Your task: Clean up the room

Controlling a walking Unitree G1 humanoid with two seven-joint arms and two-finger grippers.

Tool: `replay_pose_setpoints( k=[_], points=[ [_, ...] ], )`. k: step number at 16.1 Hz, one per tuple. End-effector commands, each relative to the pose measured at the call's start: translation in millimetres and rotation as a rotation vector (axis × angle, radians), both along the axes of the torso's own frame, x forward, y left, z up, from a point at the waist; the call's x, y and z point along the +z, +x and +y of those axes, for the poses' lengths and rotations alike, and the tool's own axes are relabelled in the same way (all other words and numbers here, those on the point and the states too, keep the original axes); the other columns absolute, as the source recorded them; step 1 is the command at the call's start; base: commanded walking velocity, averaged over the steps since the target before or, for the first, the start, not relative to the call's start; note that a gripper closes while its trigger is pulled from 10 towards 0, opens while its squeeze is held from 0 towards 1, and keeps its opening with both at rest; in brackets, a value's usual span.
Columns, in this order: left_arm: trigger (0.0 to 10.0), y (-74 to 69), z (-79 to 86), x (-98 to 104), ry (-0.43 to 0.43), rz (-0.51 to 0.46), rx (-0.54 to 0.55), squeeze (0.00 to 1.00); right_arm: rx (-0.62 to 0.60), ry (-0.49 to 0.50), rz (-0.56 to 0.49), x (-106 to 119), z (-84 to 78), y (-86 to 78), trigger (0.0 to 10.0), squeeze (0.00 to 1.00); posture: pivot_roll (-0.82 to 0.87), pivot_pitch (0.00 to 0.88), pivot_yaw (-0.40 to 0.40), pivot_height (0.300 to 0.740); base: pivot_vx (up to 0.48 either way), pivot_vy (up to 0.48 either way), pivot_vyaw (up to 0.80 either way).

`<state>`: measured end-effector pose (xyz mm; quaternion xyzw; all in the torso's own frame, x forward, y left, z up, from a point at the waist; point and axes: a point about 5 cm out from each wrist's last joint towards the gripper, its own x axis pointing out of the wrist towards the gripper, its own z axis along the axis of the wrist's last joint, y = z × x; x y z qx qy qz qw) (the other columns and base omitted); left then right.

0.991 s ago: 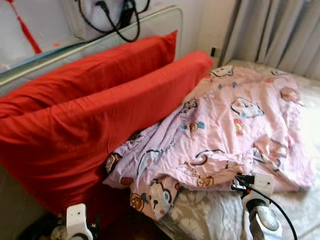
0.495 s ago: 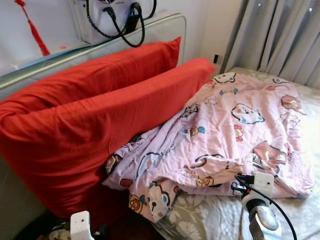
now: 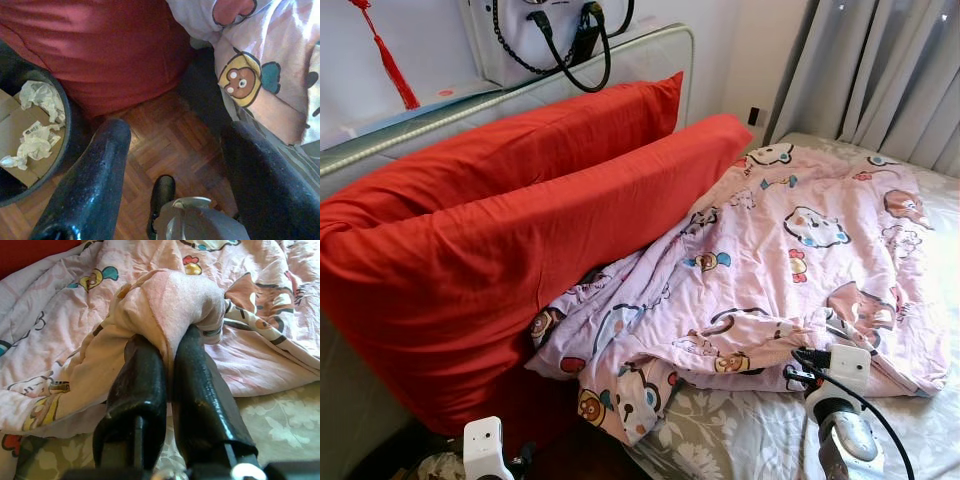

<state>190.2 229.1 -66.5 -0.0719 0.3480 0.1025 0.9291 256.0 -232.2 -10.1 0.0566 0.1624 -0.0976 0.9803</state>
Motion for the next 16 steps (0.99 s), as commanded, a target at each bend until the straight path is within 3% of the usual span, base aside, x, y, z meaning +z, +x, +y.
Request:
replay_pose_setpoints(
  k=[1, 16],
  points=[
    [10.0, -1.8, 2.8, -1, 0.009, 0.016, -0.005, 0.0, -0.023, -0.006, -0.008, 1, -5.2, -1.5, 10.0, 0.0, 0.06, 0.0, -0.011, 0.74, 0.0, 0.0, 0.0],
    [10.0, -5.8, 4.4, -3, 0.008, 0.038, -0.011, 0.0, -0.081, -0.051, 0.008, 3, -17.3, -3.1, 10.0, 0.0, 0.06, 0.0, -0.004, 0.74, -0.248, 0.0, 0.0]
  ],
)
